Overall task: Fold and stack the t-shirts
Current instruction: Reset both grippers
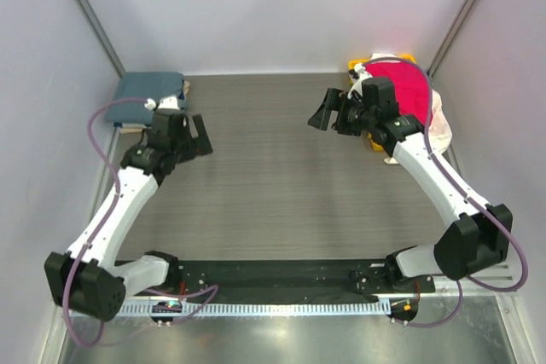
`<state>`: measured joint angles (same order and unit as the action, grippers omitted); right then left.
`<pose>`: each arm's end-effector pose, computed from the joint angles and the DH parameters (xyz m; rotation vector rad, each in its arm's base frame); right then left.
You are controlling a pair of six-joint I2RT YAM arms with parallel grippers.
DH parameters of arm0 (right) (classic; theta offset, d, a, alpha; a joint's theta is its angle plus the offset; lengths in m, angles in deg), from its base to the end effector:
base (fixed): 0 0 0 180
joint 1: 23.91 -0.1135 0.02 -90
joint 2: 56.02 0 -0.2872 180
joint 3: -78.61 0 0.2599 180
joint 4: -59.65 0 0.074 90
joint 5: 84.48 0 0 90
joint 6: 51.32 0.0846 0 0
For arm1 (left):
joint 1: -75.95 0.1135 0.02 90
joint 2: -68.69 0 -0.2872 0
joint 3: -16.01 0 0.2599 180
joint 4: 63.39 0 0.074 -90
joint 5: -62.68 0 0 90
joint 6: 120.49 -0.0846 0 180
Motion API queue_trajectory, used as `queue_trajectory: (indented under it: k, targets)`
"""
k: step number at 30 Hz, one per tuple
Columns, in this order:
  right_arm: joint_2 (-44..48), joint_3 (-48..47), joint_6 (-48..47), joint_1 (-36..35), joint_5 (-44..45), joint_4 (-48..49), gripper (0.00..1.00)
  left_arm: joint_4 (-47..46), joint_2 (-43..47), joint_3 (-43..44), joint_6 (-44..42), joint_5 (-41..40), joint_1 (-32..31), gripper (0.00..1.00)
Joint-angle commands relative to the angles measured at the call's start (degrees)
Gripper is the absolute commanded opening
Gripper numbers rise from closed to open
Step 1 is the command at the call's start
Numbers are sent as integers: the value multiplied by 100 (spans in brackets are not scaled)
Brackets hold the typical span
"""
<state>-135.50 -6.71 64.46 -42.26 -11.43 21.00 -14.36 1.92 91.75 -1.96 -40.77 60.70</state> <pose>0.3304 0.1356 0.3384 -0.0359 2.2141 0.7567 0.2783 -0.0555 0.3174 -0.3825 2.2184 -0.1443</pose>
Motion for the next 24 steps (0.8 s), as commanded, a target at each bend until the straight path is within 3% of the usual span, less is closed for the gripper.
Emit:
queue_trajectory:
  k: [1, 7, 13, 24]
  targets:
    - [345, 191, 129, -63, 586, 121, 88, 535, 619, -270, 39, 649, -40, 100]
    - [1065, 657, 199, -151, 1413, 288, 88, 695, 1393, -980, -252, 590, -49, 100]
    - [1462, 1105, 313, -169, 1958, 377, 88, 537, 1833, -1036, -173, 564, -84, 100]
    - [1664, 1088, 296, -195, 2266, 464, 89, 589, 1816, -1010, -199, 695, -75, 100]
